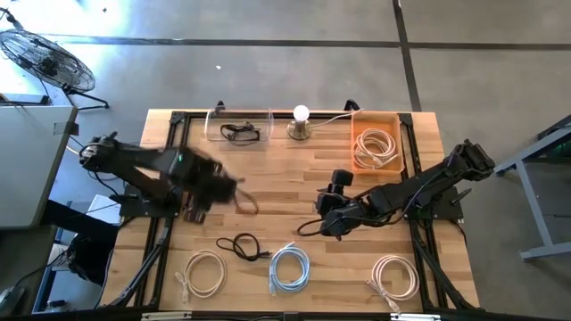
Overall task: Pick & Place USB Port
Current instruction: Put the white HDMI cable into the orange bin
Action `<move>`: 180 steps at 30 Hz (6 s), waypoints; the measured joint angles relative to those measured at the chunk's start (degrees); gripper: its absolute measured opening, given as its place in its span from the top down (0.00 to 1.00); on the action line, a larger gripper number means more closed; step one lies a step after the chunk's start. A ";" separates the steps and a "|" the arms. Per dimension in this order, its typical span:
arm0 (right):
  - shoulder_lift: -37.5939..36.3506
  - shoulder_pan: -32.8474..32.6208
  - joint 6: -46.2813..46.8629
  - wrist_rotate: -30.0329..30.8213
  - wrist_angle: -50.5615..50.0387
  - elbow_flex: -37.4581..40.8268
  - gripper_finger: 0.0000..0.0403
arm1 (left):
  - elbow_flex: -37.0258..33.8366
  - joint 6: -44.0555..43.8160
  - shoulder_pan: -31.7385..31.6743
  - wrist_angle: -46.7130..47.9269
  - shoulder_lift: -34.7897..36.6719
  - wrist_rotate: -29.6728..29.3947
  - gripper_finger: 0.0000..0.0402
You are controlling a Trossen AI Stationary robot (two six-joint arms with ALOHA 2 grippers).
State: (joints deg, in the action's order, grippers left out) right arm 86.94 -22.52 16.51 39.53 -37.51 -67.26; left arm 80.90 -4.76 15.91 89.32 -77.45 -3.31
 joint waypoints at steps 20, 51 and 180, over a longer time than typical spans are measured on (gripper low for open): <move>0.00 0.00 -1.37 -0.58 3.13 0.00 0.59 | -25.98 -39.89 30.78 -43.03 -5.05 3.49 0.63; 0.00 -2.71 -3.36 -10.52 5.77 -0.05 0.59 | -29.86 -32.97 30.61 -40.47 -17.38 -1.79 0.95; 3.80 4.85 -12.90 -34.52 31.04 -0.15 0.93 | 14.15 53.02 24.61 -51.86 -18.20 -73.48 0.55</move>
State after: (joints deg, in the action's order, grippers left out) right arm 90.74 -17.67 3.61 5.01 -6.46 -67.42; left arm 95.04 48.26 40.52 37.45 -95.66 -76.79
